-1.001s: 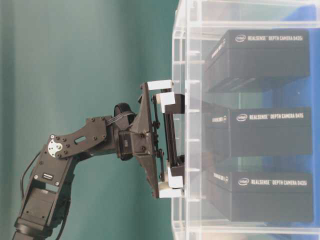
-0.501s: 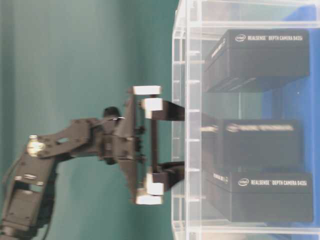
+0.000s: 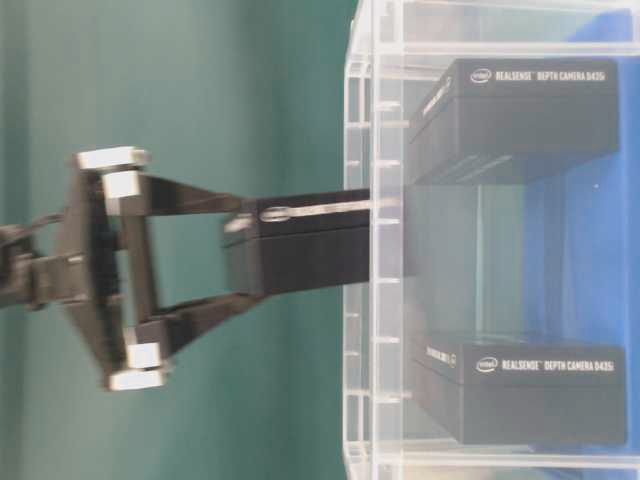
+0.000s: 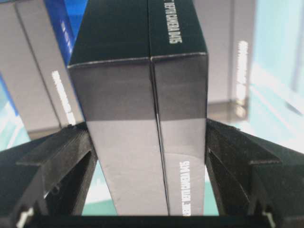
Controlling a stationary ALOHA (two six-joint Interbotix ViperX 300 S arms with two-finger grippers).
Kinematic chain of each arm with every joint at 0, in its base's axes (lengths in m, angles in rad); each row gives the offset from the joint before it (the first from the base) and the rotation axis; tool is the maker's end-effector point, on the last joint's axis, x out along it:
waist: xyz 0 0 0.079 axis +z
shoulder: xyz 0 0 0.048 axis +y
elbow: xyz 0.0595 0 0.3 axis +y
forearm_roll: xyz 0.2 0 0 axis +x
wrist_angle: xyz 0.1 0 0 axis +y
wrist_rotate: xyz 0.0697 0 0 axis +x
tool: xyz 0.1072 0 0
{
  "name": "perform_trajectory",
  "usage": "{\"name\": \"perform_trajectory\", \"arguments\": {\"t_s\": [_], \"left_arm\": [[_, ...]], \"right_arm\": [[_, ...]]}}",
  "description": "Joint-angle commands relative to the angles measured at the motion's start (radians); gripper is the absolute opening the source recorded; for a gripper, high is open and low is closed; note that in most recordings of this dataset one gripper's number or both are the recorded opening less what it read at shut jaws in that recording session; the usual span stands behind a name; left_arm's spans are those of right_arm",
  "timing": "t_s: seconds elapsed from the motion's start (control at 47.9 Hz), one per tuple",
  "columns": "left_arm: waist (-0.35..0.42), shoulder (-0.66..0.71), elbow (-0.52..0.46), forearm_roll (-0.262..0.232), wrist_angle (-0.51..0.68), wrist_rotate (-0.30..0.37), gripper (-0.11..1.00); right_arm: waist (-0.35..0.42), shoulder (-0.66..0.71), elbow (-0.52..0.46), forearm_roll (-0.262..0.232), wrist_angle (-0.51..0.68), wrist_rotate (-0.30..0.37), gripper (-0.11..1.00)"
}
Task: Take the box out of the case with the left arm.
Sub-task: 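Lift the middle box up out of the case with the left gripper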
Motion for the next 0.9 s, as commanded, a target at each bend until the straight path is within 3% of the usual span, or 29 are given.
{"name": "perform_trajectory", "arguments": {"t_s": [0.0,0.209,0.876], "left_arm": [[0.008,-0.069,-0.086,0.009,0.026,0.003,0.65],[0.018,-0.069,-0.158,0.012,0.106,0.005,0.65],[0.017,-0.069,-0.155,0.011,0.117,0.003,0.65]], "right_arm": [[-0.002,-0.002,-0.014,-0.002,-0.005,0.0,0.0],[-0.002,-0.002,-0.014,-0.002,-0.006,0.0,0.0],[-0.002,-0.002,-0.014,-0.002,-0.005,0.0,0.0]]}}
